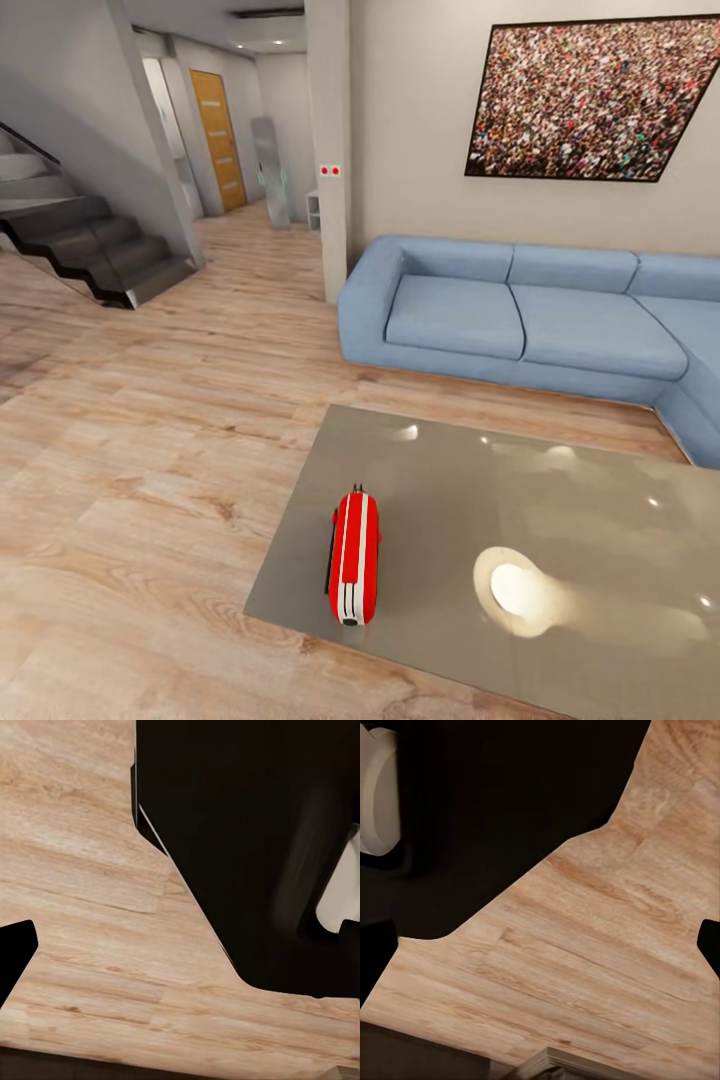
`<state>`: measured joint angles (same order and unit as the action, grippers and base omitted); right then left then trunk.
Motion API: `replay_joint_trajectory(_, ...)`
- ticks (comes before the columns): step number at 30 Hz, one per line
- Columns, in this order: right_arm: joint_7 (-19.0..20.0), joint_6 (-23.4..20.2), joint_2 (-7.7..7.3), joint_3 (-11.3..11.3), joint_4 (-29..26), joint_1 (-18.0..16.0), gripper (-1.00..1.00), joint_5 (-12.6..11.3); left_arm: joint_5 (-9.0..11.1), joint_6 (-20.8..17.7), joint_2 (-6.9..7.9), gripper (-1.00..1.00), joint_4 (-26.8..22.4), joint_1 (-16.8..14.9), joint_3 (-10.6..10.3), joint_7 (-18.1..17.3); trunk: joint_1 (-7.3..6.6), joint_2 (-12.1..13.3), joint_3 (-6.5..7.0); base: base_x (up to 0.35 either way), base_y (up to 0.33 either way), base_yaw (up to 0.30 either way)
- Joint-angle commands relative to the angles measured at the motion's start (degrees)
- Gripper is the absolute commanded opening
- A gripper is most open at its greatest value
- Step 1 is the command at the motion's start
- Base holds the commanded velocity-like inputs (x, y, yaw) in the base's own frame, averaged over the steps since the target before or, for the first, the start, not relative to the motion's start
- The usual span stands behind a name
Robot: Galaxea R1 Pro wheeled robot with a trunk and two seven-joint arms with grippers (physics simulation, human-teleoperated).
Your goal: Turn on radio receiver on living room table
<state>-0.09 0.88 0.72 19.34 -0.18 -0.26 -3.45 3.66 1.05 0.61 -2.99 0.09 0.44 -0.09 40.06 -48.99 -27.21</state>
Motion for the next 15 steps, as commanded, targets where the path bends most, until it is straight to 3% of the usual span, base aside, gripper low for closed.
replay_joint_trajectory(1, 0.0, 0.0, 0.00, 0.0, 0.0, 0.0, 1.00, 0.0, 0.0, 0.0, 0.00, 1.00, 0.0, 0.0, 0.0, 0.0, 0.00, 0.0, -0.10, 0.000, 0.000, 0.000)
replay_joint_trajectory(15, 0.0, 0.0, -0.01, 0.0, 0.0, 0.0, 1.00, -0.1, 0.0, 0.0, 0.00, 1.00, 0.0, 0.0, 0.0, 0.0, 0.00, 0.0, -1.40, 0.000, 0.000, 0.000)
